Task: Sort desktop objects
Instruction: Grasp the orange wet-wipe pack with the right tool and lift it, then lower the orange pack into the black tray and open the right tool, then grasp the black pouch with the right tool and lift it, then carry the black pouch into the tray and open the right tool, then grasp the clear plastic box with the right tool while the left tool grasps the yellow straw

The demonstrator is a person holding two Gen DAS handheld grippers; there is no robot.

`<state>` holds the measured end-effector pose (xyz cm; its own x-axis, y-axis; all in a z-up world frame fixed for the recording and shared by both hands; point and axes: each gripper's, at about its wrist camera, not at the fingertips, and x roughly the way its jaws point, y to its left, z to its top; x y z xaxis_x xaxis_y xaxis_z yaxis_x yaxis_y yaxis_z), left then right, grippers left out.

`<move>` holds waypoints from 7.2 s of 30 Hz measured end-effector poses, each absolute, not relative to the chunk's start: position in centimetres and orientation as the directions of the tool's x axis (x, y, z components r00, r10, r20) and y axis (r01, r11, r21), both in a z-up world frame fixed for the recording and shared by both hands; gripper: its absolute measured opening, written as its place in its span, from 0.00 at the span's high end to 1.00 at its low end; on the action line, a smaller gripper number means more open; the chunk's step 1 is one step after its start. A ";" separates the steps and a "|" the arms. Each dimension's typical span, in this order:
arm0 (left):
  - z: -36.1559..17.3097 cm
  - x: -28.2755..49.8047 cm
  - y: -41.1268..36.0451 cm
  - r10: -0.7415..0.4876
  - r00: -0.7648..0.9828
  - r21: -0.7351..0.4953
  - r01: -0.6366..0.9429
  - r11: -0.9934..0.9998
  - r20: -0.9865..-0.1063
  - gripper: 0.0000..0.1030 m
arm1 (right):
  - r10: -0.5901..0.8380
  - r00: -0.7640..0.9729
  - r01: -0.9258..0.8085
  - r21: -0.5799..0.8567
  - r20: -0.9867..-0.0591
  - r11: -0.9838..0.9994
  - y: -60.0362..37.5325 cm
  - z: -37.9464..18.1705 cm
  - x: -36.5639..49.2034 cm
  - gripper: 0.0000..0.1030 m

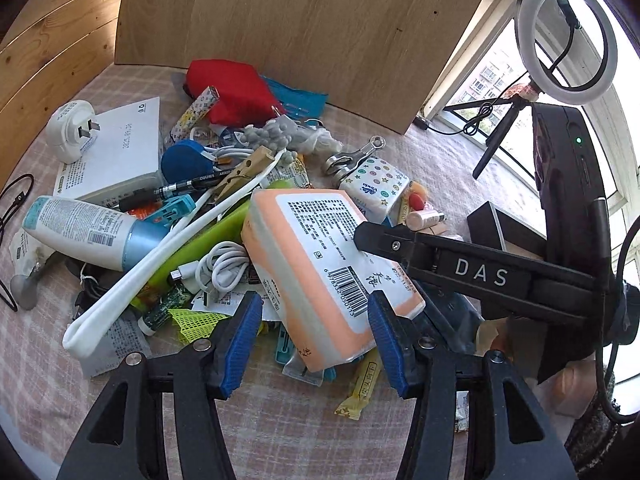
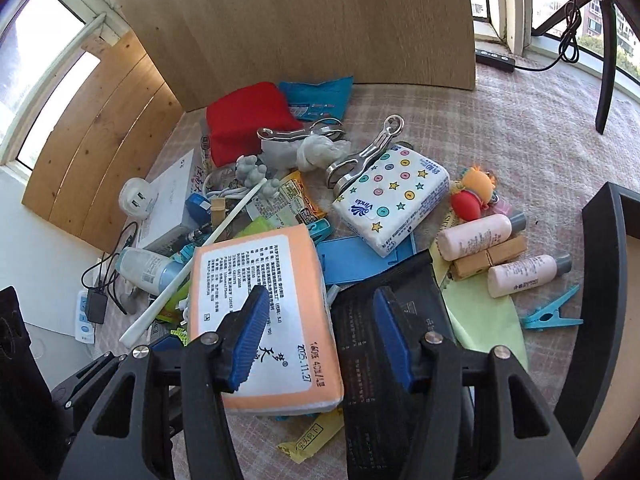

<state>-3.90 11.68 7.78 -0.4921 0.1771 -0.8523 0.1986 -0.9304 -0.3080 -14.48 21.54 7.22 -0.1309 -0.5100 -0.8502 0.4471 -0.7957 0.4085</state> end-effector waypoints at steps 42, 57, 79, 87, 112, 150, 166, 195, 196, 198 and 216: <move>14.6 -2.8 42.8 0.546 -0.302 -0.348 -0.515 -0.783 -0.782 0.55 | -0.307 -0.527 -0.037 0.383 -0.793 -0.923 53.3 16.2 -5.2 0.48; 14.9 -2.9 39.4 0.514 -0.333 -0.328 -0.479 -0.814 -0.791 0.52 | -0.240 -0.568 -0.096 0.353 -0.787 -0.931 54.1 17.2 -3.9 0.44; 6.5 -6.3 17.7 0.346 -0.377 -0.414 0.114 -0.903 -0.859 0.52 | -0.403 -0.266 0.357 0.299 -0.876 -0.885 33.0 11.0 -12.5 0.44; 5.3 -6.6 17.4 0.359 -0.351 -0.427 0.138 -0.894 -0.865 0.52 | -0.404 -0.180 0.391 0.312 -0.897 -0.866 30.2 8.8 -14.6 0.44; 4.6 -7.5 19.0 0.410 -0.346 -0.465 0.091 -0.880 -0.844 0.51 | -0.443 -0.098 0.351 0.386 -0.891 -0.853 28.7 6.1 -13.9 0.66; 13.6 -6.1 37.5 0.553 -0.302 -0.449 -0.351 -0.822 -0.776 0.51 | -0.288 -0.446 0.062 0.292 -0.847 -0.954 50.5 16.2 -10.3 0.46; 11.7 -5.9 26.2 0.390 -0.390 -0.335 -0.202 -0.920 -0.834 0.51 | -0.340 -0.414 0.301 0.226 -0.844 -0.927 41.4 15.3 -9.4 0.46; 4.8 -10.2 18.6 0.279 -0.254 -0.246 -0.155 -0.957 -0.926 0.65 | -0.303 -0.241 0.756 0.017 -0.922 -0.655 27.9 8.3 -6.9 0.33; 4.4 -10.8 18.8 0.271 -0.242 -0.238 -0.156 -0.958 -0.932 0.68 | -0.300 -0.239 0.758 0.016 -0.924 -0.652 27.8 8.1 -7.0 0.33; 3.7 -11.6 19.1 0.271 -0.216 -0.240 -0.158 -0.958 -0.938 0.72 | -0.304 -0.231 0.762 0.023 -0.924 -0.647 27.6 7.8 -7.0 0.33; 2.5 -13.0 19.9 0.298 -0.171 -0.266 -0.187 -0.946 -0.939 0.87 | -0.307 -0.190 0.805 0.031 -0.933 -0.593 25.9 5.6 -7.5 0.28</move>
